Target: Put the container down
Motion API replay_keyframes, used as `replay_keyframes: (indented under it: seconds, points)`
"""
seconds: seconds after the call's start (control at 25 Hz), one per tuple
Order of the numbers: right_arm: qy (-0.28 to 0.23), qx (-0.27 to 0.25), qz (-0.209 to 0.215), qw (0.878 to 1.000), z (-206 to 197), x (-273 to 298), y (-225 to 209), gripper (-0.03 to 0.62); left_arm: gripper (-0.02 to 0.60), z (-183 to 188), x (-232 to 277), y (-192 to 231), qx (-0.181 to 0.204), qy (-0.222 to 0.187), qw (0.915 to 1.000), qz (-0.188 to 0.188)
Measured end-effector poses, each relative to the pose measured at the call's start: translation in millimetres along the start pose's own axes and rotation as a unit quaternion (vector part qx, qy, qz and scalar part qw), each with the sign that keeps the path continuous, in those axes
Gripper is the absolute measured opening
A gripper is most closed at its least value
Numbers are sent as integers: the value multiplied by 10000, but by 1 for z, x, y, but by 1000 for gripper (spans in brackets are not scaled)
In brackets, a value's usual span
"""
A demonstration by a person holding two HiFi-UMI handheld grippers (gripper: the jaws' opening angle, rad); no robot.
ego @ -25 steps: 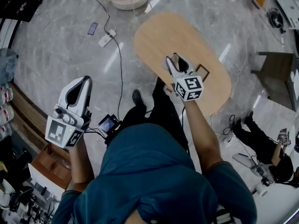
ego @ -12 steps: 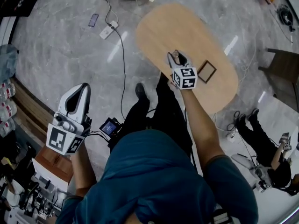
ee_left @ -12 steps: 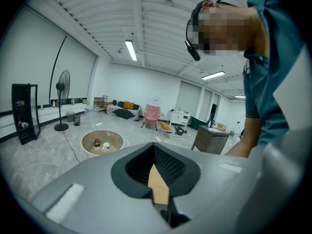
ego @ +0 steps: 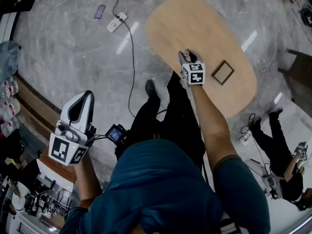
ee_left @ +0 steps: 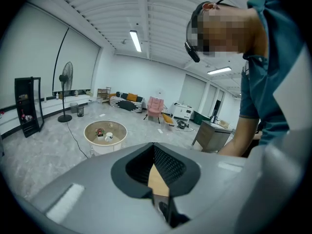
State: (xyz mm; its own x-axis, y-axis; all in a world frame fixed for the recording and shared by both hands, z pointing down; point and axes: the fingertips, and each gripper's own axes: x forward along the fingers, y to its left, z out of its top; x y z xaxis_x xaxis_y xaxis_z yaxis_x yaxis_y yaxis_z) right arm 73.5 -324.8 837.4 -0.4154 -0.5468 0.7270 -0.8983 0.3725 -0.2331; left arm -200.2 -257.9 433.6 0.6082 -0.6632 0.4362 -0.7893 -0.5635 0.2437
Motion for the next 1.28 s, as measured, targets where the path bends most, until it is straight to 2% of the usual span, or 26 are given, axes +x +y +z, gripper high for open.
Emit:
replay_keyframes:
  seconds: [0.44, 0.96, 1.28]
  points:
    - [736, 93, -46, 9972, -50, 29, -16, 155, -3, -10, 3, 0, -163, 275, 9995, 75]
    - [1097, 23, 71, 9939, -67, 52, -17, 155, -3, -17, 6, 5, -267, 433, 9986, 169]
    - [1109, -67, 87, 9938, -67, 60, -14, 156, -3, -22, 2, 5, -260, 490, 9982, 205]
